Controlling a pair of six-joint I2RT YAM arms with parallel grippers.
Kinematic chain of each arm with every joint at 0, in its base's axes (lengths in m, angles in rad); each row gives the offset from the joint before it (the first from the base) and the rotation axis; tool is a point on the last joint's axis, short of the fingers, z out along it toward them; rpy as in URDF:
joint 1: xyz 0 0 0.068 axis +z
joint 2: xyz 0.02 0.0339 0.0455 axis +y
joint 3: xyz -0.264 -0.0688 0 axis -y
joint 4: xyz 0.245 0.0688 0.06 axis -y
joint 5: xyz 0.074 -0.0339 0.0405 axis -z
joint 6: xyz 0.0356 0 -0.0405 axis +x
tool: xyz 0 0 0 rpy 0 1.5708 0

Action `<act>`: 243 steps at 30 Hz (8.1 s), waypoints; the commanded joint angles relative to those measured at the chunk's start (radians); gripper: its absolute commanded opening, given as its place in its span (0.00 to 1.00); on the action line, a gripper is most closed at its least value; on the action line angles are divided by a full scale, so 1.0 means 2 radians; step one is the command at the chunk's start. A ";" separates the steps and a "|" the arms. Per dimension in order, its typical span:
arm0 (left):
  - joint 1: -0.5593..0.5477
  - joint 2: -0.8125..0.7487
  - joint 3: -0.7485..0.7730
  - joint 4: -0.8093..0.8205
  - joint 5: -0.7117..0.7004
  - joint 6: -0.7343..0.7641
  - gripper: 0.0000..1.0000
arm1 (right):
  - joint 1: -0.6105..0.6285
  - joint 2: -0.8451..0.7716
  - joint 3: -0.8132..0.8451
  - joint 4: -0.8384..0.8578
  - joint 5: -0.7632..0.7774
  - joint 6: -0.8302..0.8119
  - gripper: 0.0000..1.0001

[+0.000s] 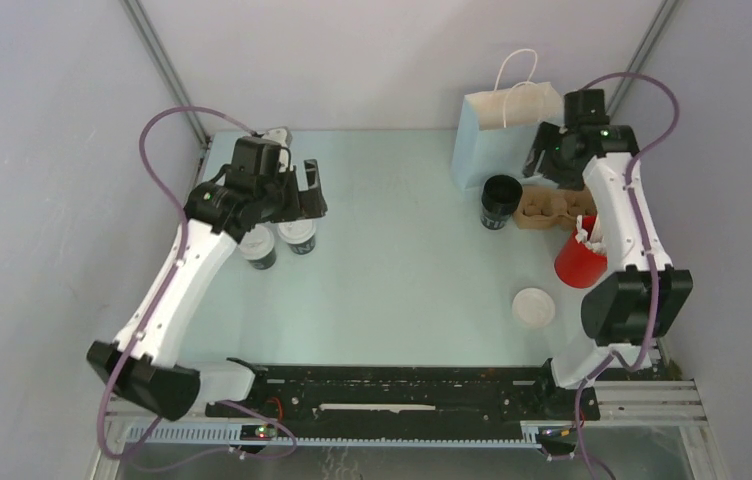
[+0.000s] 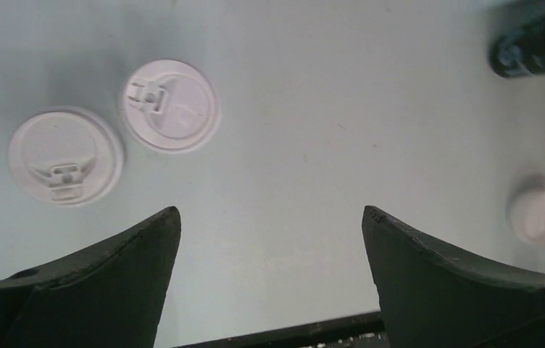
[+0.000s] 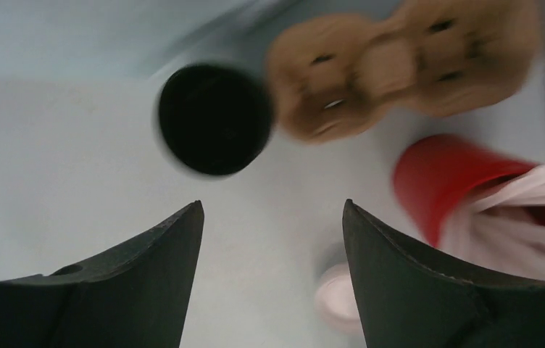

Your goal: Pack the takeout coffee

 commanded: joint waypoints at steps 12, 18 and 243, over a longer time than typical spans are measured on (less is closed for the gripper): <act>-0.036 -0.052 -0.052 -0.005 0.050 0.052 1.00 | -0.071 0.185 0.152 -0.051 0.100 -0.203 0.67; -0.036 -0.032 -0.045 -0.004 0.044 0.066 1.00 | -0.076 0.214 0.146 -0.048 0.093 -0.212 0.63; -0.060 -0.122 -0.124 0.076 0.267 -0.236 0.41 | 0.532 -0.145 -0.159 0.221 -0.225 -0.227 0.06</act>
